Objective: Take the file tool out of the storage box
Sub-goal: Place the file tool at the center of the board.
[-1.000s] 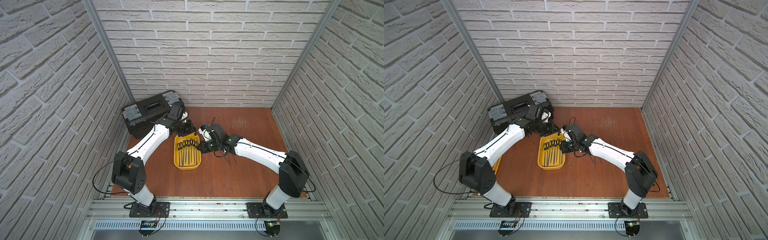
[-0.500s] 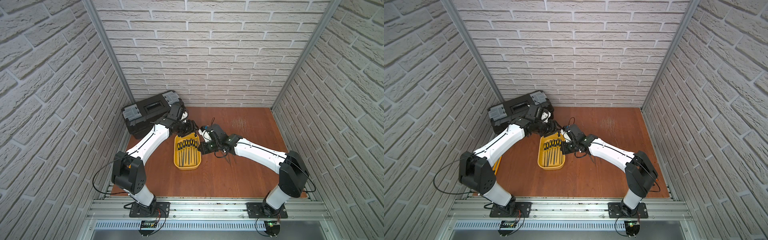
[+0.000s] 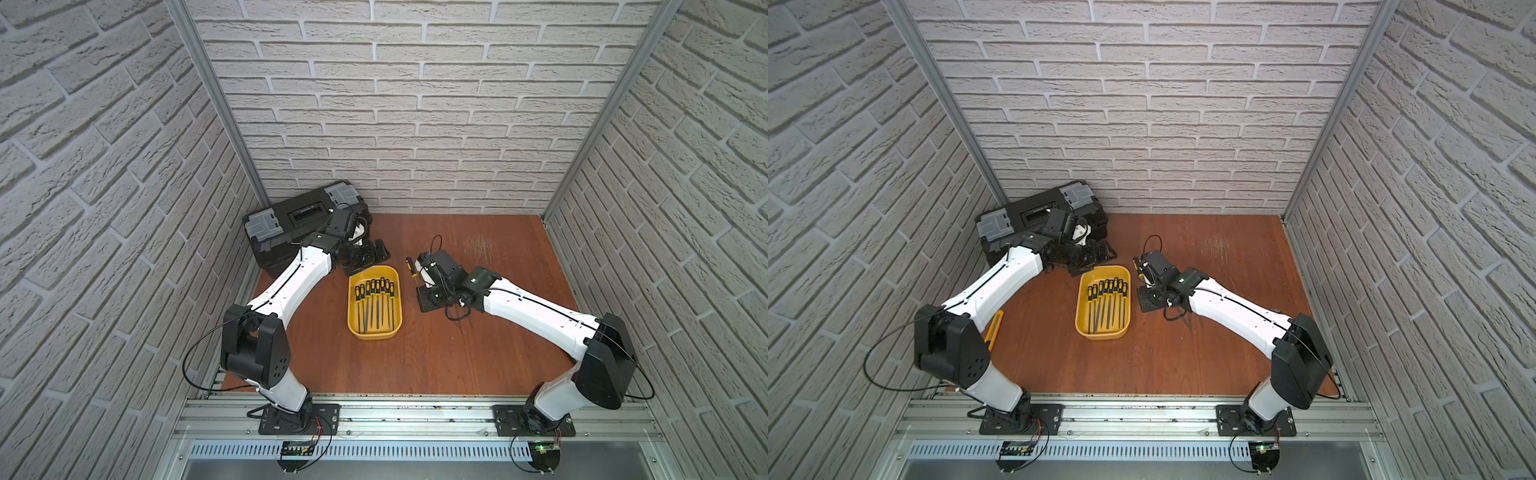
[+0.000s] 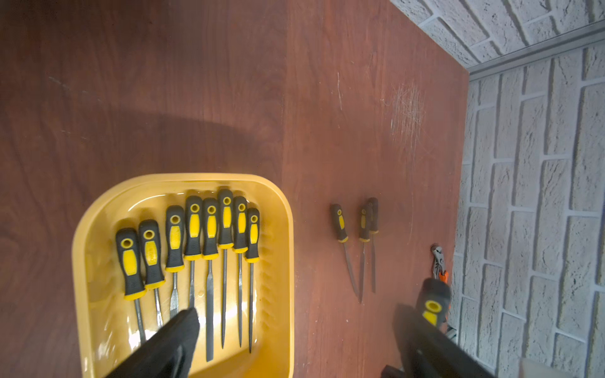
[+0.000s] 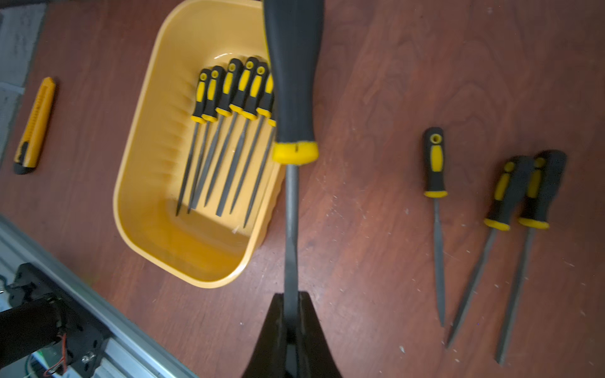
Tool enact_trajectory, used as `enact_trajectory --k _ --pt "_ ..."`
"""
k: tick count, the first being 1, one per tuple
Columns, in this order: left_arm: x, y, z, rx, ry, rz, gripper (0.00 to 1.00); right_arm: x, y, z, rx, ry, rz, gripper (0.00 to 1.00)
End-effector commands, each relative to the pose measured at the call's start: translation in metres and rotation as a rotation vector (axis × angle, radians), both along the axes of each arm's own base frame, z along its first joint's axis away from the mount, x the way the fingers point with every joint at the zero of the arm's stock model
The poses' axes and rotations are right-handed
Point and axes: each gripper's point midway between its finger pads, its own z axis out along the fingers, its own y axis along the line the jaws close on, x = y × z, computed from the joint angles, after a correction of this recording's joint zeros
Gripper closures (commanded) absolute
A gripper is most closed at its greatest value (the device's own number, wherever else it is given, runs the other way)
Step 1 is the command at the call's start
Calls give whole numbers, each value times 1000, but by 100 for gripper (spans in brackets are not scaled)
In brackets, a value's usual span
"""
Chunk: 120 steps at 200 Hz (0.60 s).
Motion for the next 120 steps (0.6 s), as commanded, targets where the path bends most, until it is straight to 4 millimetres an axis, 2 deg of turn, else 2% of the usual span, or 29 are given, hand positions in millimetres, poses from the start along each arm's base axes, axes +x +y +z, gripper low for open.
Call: enact_trajectory --k 1,60,120 --pt "-1 7 22 -1 -58 -9 2 -10 -28 -15 -116 13 -41 97" --pt "-4 9 25 -2 -58 -10 2 -17 -36 -57 -117 142 2 97" --pt "-6 9 23 0 -54 -11 2 -2 -37 -86 -102 227 1 97"
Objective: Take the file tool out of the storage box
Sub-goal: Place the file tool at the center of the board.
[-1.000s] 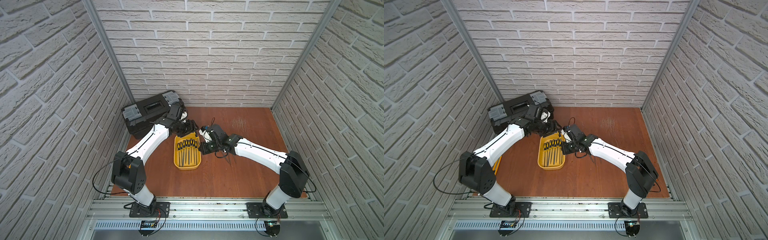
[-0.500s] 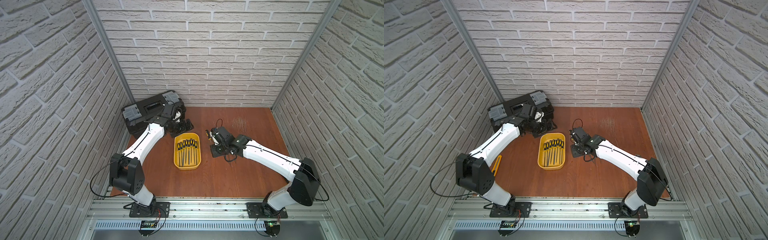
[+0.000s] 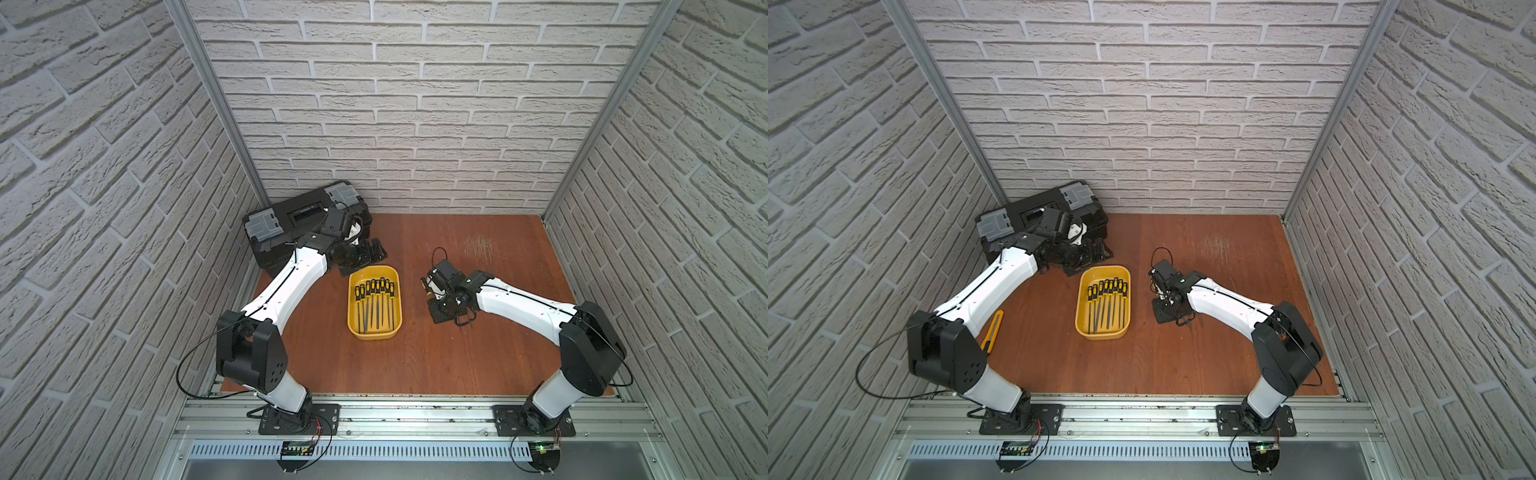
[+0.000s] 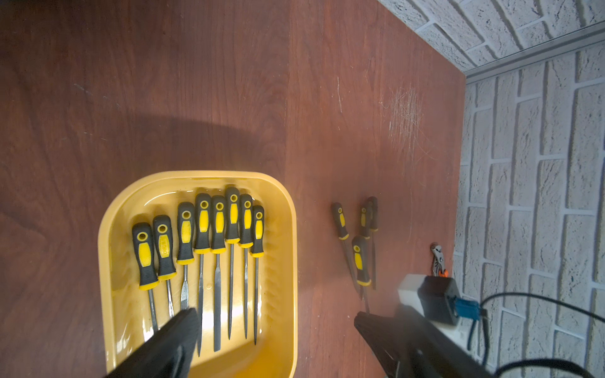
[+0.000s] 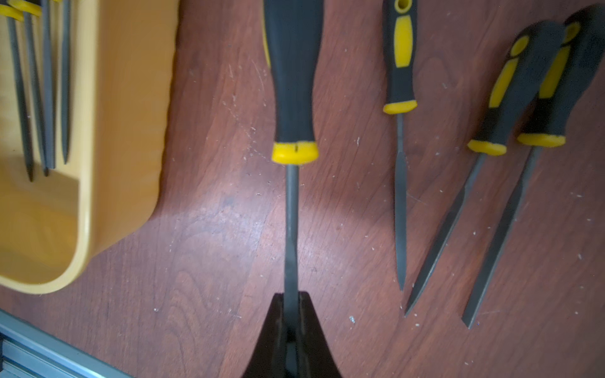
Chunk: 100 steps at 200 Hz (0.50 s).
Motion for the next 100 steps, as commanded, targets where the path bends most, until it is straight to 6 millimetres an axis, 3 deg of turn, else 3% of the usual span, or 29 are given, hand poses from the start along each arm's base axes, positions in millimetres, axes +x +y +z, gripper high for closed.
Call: enact_trajectory --k 1,59,100 --pt "-1 2 15 -6 -44 -11 2 9 8 -6 33 9 22 97" --pt "-4 4 15 1 -46 -9 1 24 7 -34 -14 43 -9 97" --pt "-4 6 14 4 -45 -6 2 28 0 -42 -35 58 -54 97"
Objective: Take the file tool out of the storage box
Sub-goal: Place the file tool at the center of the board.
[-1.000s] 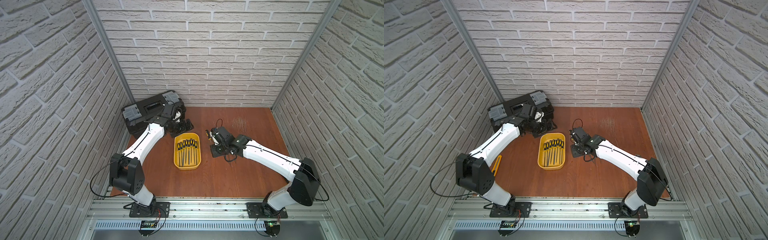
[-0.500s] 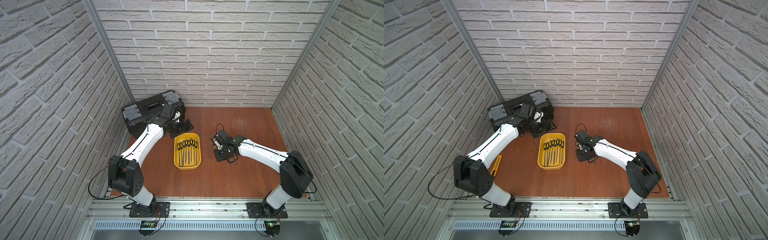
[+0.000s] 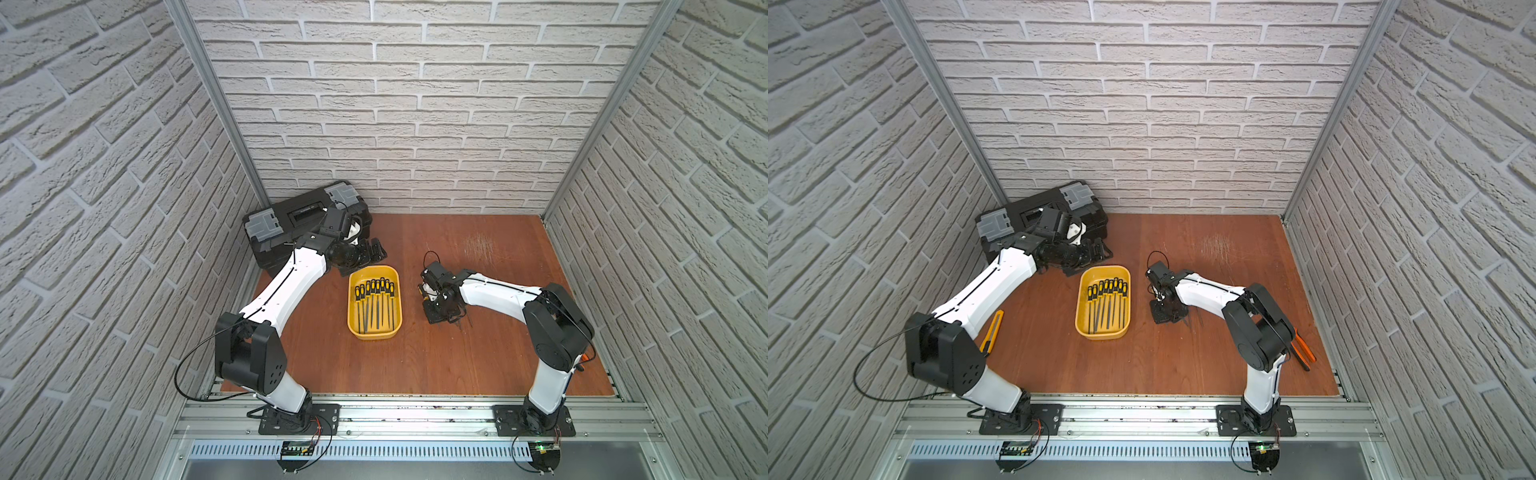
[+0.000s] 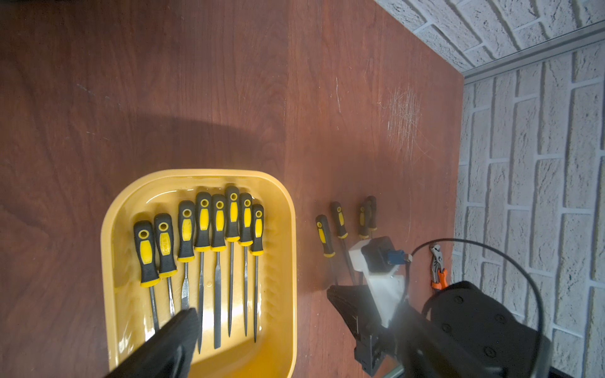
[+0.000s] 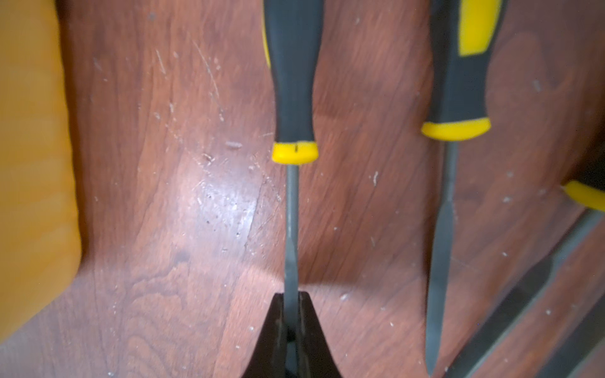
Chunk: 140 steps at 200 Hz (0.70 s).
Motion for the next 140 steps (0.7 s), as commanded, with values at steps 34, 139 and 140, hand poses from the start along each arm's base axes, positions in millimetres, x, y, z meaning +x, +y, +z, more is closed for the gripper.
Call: enact_trajectory --k 34,139,140 --pt "-2 5 10 4 -39 -7 2 11 -13 0 -17 -17 -78 97" --pt "-3 5 7 3 -34 -4 1 6 -43 -8 -74 24 -149 97" --pt "-3 5 7 3 -34 -3 2 6 -43 -8 -75 25 -149 97"
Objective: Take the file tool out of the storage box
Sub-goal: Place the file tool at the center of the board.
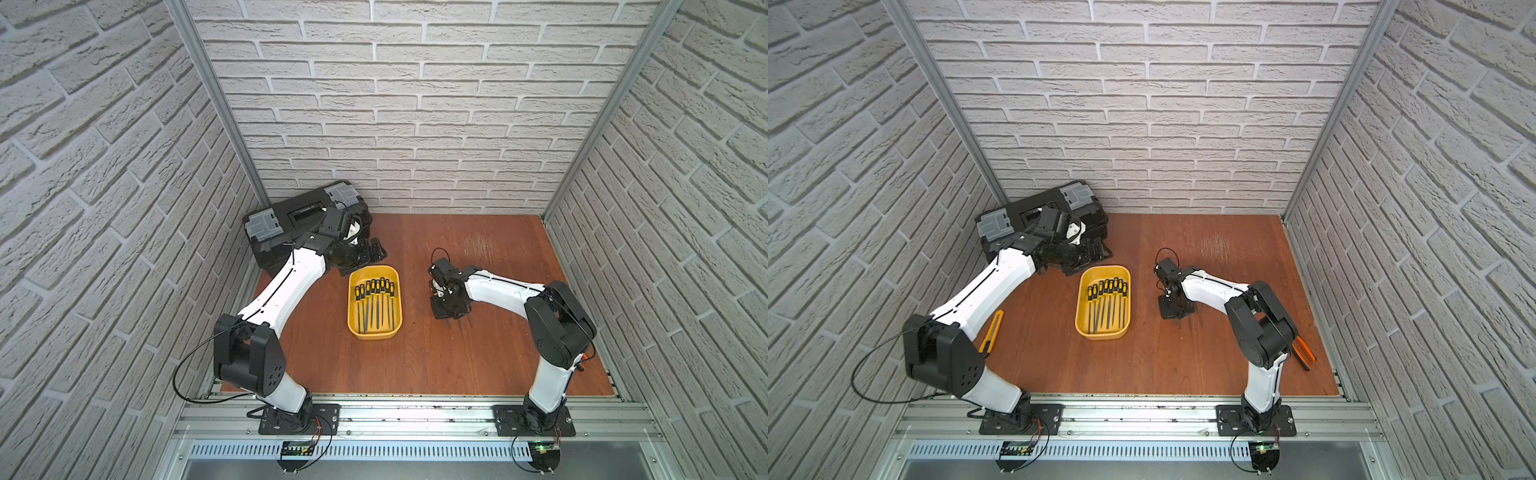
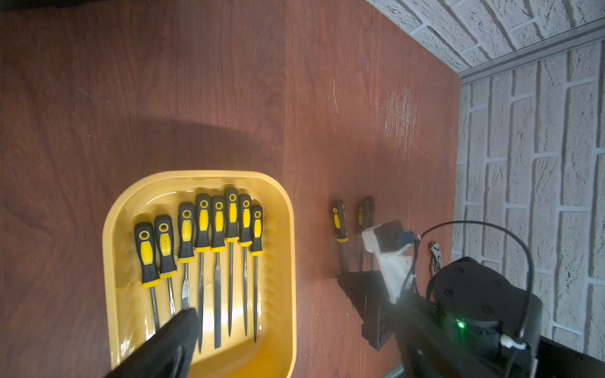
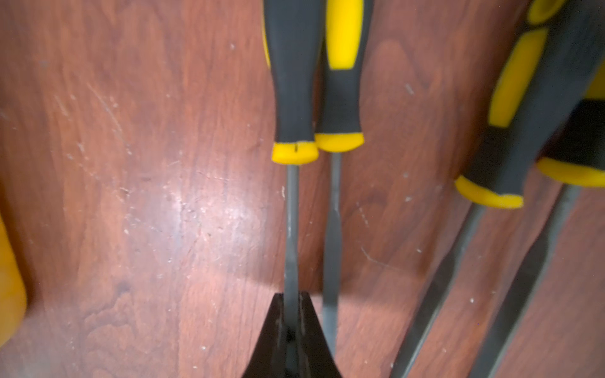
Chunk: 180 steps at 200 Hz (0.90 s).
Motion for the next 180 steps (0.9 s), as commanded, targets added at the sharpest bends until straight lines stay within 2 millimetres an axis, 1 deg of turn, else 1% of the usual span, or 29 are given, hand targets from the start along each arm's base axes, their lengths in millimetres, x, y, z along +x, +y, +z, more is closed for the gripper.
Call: enact_trajectory --k 1,27,74,135,157,180 --pt "-2 5 6 2 -26 0 2 -5 -13 -3 -33 18 -30 97" --pt "-3 5 5 3 -24 0 2 -8 -22 -6 -43 24 -50 97" --pt "-3 4 4 2 -24 -1 2 -8 -34 -4 -76 12 -80 97" --pt "-3 5 4 2 -25 0 2 -1 -34 0 -83 0 -97 97" --pt "-2 4 5 1 -26 -1 1 1 -32 3 -82 -3 -97 90" --pt "-2 4 5 1 -25 0 1 1 -31 0 -83 3 -94 85"
